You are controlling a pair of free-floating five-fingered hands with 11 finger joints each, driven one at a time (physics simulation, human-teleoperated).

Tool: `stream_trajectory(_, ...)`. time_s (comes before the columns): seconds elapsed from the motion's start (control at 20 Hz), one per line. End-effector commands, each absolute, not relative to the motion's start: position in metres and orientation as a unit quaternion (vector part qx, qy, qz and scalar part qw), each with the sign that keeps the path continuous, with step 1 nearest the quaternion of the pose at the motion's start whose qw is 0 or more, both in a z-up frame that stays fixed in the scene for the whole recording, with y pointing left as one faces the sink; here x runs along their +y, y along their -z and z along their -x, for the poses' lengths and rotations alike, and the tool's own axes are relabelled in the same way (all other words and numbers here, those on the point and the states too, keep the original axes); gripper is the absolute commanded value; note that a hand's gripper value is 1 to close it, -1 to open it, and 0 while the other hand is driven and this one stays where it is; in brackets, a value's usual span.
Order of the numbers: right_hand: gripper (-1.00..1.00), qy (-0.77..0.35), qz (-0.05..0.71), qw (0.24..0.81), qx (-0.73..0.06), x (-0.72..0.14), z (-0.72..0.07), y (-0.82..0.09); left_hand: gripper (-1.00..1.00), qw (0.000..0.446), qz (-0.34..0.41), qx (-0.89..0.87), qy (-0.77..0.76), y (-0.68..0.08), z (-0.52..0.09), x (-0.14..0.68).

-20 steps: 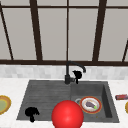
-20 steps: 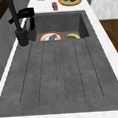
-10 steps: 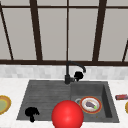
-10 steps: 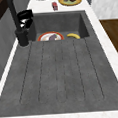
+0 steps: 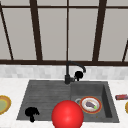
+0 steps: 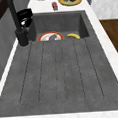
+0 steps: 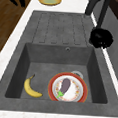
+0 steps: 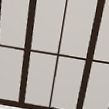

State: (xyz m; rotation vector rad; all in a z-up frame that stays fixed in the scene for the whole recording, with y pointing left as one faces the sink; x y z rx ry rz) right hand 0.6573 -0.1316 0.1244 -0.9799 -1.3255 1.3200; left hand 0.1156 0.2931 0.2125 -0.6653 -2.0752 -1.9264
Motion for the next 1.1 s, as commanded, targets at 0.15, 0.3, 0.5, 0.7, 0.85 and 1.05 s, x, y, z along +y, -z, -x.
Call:
stream_trajectory(0.15,1.0,-0.562,0.435,0.465,-0.528,-0.097,-0.663,-0.135,0.0,0.116,0.227,-0.709,0.658,-0.213,-0.116,0.293)
stream_trajectory(0.3,1.0,-0.579,0.449,0.456,-0.505,-0.094,-0.662,-0.138,0.0,0.116,0.227,-0.709,0.658,-0.213,-0.116,0.293)
stream_trajectory(0.5,1.0,-0.601,0.459,0.445,-0.48,-0.09,-0.66,-0.141,0.0,0.116,0.227,-0.709,0.658,-0.213,-0.116,0.293)
stream_trajectory(0.7,1.0,-0.618,0.487,0.433,-0.439,-0.081,-0.662,-0.141,0.0,0.116,0.227,-0.709,0.658,-0.213,-0.116,0.293)
stream_trajectory(0.85,1.0,-0.653,0.511,0.408,-0.382,-0.074,-0.666,-0.143,0.0,0.116,0.227,-0.709,0.658,-0.213,-0.116,0.293)
stream_trajectory(1.05,1.0,-0.674,0.531,0.391,-0.333,-0.064,-0.658,-0.13,0.0,0.116,0.227,-0.709,0.658,-0.213,-0.116,0.293)
